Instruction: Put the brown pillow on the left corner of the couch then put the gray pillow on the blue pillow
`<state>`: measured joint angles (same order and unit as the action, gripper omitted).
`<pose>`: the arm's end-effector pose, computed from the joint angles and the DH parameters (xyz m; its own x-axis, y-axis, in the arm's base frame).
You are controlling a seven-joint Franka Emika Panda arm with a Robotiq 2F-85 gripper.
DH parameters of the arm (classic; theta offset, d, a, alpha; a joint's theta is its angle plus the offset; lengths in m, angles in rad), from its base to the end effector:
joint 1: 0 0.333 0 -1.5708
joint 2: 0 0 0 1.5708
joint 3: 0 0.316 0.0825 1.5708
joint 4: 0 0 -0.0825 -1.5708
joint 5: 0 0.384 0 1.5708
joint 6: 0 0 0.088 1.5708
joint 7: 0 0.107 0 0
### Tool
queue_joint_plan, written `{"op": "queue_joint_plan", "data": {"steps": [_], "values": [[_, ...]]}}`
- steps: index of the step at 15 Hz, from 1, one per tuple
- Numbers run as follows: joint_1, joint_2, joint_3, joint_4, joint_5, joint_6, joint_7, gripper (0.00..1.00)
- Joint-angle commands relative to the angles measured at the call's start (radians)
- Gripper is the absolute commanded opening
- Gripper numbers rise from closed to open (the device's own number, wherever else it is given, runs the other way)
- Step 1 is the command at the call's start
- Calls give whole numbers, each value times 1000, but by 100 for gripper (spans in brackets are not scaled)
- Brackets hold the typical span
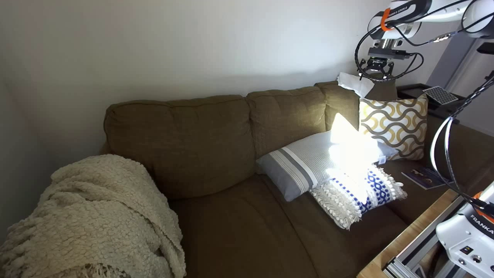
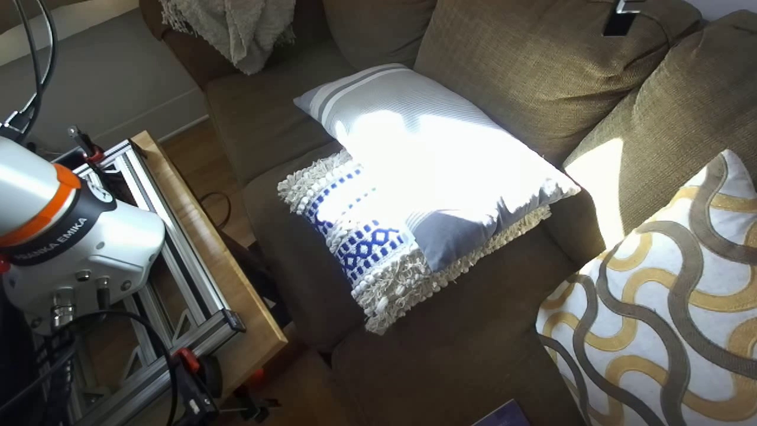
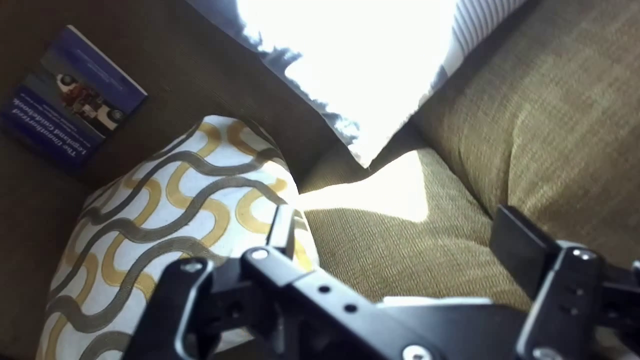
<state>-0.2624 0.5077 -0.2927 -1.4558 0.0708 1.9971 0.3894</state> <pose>0.6169 -0.3362 0.4059 0.5949 -0.7999 0.0788 -0.8037 -0.5930 0.0485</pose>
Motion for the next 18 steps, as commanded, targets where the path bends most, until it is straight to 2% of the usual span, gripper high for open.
{"op": "queue_joint_plan", "data": {"steps": [1, 5, 9, 12, 13, 18], "values": [[38, -185, 3, -211, -116, -66, -109, 100], [75, -303, 15, -322, -283, -118, -201, 100], [93, -402, 49, -420, -407, -45, -300, 100], [84, -467, 81, -486, -339, 82, -390, 100], [84, -392, 74, -395, -363, 5, -338, 100], [86, -443, 87, -445, -359, 54, -366, 100]]}}
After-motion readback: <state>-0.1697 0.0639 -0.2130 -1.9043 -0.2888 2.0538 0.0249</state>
